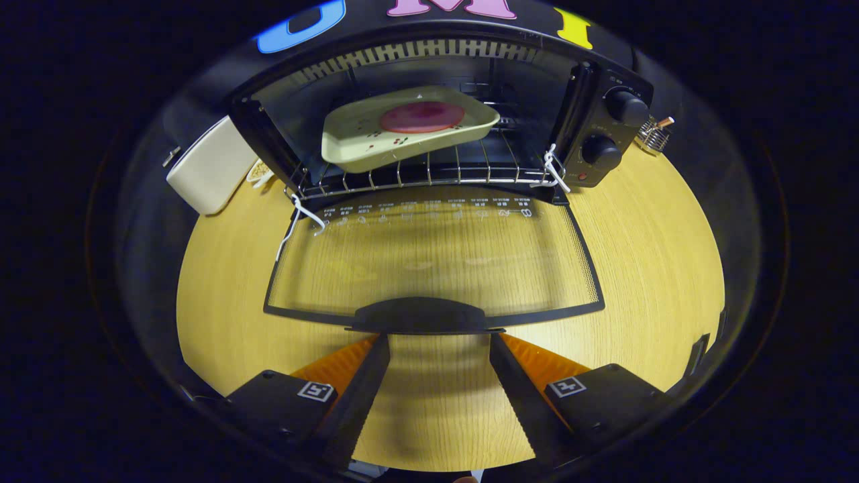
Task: Open the toaster oven, put the food inside, and close the toaster oven door.
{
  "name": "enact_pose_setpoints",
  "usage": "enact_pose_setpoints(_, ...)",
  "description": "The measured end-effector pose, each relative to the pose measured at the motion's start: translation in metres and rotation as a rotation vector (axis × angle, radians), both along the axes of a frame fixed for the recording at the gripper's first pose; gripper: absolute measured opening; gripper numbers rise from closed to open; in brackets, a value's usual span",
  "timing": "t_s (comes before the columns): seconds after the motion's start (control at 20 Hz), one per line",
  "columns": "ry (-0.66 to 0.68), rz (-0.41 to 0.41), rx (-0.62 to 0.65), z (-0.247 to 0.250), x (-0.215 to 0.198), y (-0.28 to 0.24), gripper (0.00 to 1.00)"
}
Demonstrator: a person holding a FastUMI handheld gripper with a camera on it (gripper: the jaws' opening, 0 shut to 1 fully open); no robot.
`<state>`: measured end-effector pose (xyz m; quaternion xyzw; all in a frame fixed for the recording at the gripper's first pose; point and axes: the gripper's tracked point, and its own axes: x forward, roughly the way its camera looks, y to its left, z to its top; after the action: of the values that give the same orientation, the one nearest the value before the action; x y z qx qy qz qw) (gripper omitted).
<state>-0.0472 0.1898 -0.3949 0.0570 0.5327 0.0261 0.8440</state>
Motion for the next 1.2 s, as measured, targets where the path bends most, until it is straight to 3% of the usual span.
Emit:
enact_pose_setpoints(0.75, -0.215, 0.018, 0.009, 0.057, -0.001, -0.007, 0.99)
enact_pose_setpoints(1.2, -0.388, 0.052, -0.025, 0.110, 0.020, -0.010, 0.99)
